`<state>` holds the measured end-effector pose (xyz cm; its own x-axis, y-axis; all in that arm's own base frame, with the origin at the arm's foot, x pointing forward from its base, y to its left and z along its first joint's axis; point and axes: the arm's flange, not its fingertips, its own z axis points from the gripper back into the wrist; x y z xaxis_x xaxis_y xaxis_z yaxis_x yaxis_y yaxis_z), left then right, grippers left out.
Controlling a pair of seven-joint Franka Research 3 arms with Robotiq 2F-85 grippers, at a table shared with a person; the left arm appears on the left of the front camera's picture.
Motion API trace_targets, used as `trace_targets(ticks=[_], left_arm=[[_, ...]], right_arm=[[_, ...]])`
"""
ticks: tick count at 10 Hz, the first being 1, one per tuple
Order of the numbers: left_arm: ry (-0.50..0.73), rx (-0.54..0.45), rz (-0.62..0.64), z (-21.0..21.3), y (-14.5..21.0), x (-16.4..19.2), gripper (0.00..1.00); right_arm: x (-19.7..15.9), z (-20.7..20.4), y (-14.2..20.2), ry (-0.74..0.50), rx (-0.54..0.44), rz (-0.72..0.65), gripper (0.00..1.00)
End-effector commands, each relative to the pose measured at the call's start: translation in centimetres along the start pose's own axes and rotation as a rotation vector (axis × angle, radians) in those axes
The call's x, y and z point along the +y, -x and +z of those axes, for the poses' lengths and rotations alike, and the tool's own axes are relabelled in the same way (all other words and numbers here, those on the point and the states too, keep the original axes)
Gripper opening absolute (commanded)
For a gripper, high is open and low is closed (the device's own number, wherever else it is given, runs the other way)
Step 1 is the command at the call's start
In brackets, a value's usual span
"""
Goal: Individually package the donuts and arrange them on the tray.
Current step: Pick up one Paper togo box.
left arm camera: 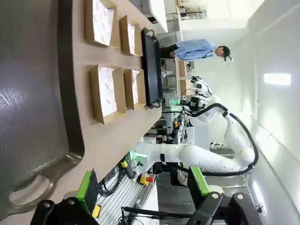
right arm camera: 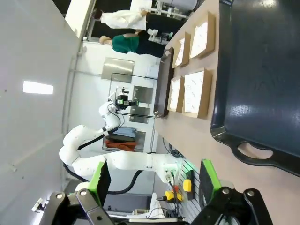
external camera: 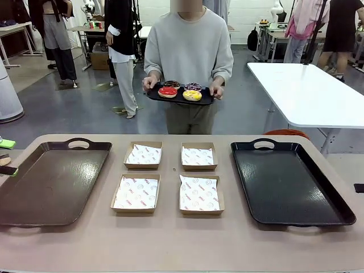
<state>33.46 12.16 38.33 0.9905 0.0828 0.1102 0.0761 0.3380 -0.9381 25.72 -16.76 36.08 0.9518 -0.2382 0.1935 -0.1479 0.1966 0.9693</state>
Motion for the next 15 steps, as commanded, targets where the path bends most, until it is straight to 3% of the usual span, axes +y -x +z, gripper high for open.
trace_targets(ticks=[1, 4, 5, 15], left_arm=[[-0.027, -0.010, 0.033, 0.2, 0.5, 0.3, 1.00], [-0.076, -0.043, 0.007, 0.3, 0.8, -0.3, 1.00], [-0.019, -0.017, 0.019, 0.2, 0.0, 0.5, 1.00], [-0.019, -0.017, 0.019, 0.2, 0.0, 0.5, 1.00]], right_arm=[[1.8, -4.5, 4.6, 0.045, 0.000, 0.000, 1.00], [3.1, -5.2, 4.7, 0.101, -0.021, 0.026, 1.00], [1.2, -0.5, -0.4, 0.025, 0.015, 0.028, 1.00], [1.2, -0.5, -0.4, 0.025, 0.015, 0.028, 1.00]])
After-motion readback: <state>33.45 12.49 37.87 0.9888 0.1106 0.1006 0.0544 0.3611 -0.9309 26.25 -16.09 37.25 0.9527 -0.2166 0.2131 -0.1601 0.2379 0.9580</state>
